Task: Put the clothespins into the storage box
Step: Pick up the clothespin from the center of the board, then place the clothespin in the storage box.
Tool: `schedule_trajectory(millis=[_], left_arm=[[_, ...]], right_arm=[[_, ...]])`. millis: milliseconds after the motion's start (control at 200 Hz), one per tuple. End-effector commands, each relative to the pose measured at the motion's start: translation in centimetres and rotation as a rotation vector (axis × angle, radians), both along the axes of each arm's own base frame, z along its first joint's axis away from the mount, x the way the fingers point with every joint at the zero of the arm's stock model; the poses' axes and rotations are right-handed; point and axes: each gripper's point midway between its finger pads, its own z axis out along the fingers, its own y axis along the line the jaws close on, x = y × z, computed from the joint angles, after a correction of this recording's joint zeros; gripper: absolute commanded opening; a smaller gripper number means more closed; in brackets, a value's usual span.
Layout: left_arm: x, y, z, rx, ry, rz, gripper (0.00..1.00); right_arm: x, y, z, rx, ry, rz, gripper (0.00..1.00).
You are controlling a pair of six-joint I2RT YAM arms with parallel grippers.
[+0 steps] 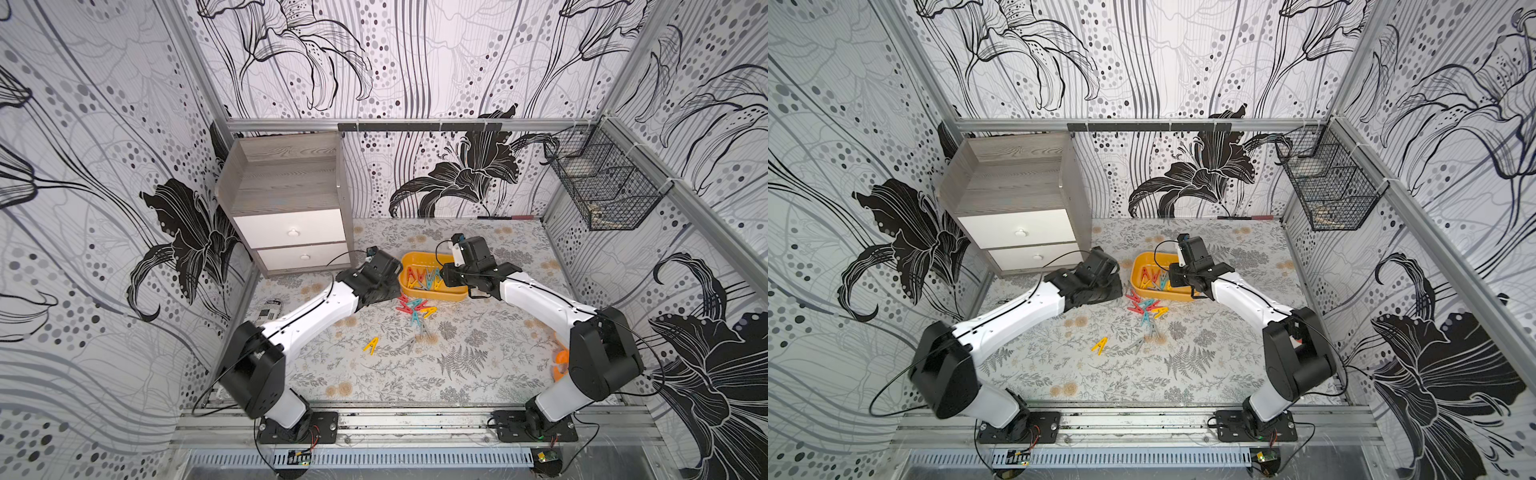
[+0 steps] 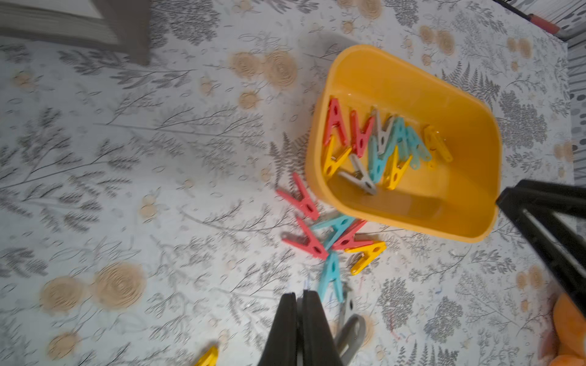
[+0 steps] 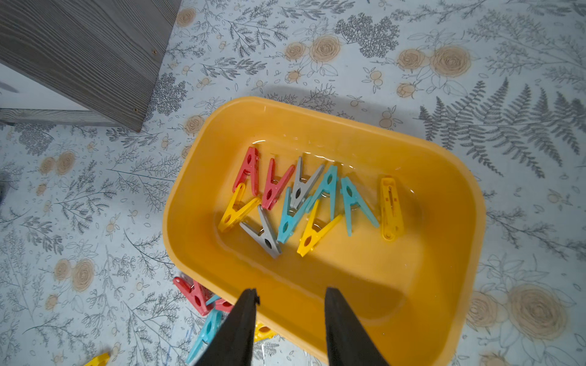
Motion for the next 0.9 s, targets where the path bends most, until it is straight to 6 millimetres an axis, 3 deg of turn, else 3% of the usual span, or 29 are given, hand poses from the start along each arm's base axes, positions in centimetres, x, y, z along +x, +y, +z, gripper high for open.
schedule_trajectory(millis=[0, 130, 275, 616, 786, 896], left_arm=[[2.7, -3.8, -1.0, -0.023, -0.008, -0.070, 0.06], [6.0, -6.3, -2.1, -0.029, -0.013, -0.066, 0.06], [8.3, -7.6, -3.5, -0.030, -0.018, -0.037, 0.06], [9.3, -7.0, -9.5, 0.077, 0.031, 0.002, 0.09], [9.6, -6.8, -9.7, 0.060, 0.032, 0.009, 0.16], [9.9, -7.0, -7.8, 0.029, 0.007, -0.006, 0.19]], right_arm=[[-0.8, -1.1, -0.4, -0.017, 0.011, -0.052, 0.41], [-1.7, -1.9, -1.0, -0.027, 0.023, -0.071, 0.41], [-2.4, -2.3, -1.7, -0.025, 0.035, -0.080, 0.41], [-3.1, -2.4, -1.9, -0.015, 0.048, -0.083, 0.41], [-4.2, -1.7, -1.5, 0.024, 0.068, -0.039, 0.42], [-5.8, -0.6, -1.0, 0.036, 0.074, 0.011, 0.43]])
